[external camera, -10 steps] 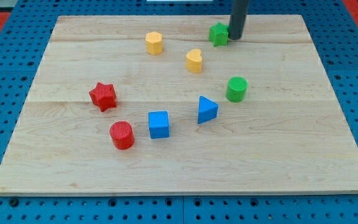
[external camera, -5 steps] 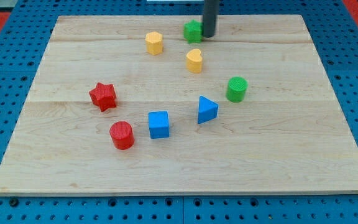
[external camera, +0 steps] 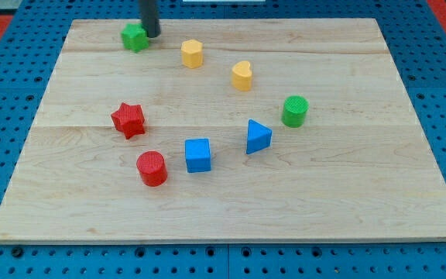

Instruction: Move the green star into red star

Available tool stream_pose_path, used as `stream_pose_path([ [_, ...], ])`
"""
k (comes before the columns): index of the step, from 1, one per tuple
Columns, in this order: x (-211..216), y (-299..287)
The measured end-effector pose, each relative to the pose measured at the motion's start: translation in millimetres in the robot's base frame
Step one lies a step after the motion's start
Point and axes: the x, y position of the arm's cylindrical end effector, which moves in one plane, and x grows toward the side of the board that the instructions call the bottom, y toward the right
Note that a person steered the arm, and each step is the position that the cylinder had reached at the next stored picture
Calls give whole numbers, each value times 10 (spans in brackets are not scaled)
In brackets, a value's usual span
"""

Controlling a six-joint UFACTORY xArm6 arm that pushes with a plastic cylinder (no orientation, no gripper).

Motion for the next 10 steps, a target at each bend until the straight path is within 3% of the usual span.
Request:
stream_pose_path([
  [2, -199, -358],
  [3, -37, -649],
  [6, 677, -504],
  [8, 488, -149],
  [10, 922, -9],
])
